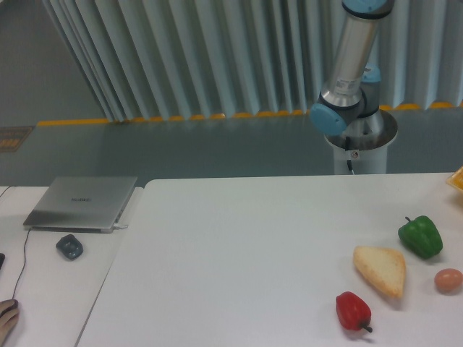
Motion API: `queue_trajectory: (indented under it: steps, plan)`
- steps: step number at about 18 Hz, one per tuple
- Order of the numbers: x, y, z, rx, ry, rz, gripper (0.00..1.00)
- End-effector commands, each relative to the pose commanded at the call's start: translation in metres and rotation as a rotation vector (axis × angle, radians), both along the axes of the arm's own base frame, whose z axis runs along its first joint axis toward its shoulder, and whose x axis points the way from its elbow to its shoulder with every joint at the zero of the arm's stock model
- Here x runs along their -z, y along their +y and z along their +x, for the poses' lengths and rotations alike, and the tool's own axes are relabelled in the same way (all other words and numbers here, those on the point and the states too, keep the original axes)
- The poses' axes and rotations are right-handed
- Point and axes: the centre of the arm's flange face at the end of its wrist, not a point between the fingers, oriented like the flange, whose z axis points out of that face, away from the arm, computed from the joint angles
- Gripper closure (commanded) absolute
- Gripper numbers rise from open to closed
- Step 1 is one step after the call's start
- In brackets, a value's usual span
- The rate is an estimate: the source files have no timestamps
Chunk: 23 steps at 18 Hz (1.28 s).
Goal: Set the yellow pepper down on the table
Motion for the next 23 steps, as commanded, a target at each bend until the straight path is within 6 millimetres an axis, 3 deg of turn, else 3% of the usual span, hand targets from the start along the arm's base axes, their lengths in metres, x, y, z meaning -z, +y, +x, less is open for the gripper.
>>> queue_trajectory:
  steps: [1, 3, 8, 12, 14, 16, 18, 23]
  plan:
    - [-0.013, 0.026, 0.009, 0.026, 0.024, 0.012, 0.85]
    - [-0.026, 0.052, 0.017, 0.064, 0.042, 0.055, 0.85]
    - [-0.033, 0.117, 0.043, -0.034, 0.054, 0.132, 0.83]
    - [-0.009, 0.189, 0.066, -0.082, 0.079, 0.137, 0.83]
    - [0.007, 0.21, 0.067, -0.088, 0.112, 0.124, 0.83]
    - [0.022, 0.224, 0.064, -0.079, 0.125, 0.128, 0.83]
    - [0.031, 0.226, 0.059, -0.074, 0.131, 0.13, 0.82]
    - [0.076, 0.239, 0.042, -0.076, 0.177, 0.103, 0.81]
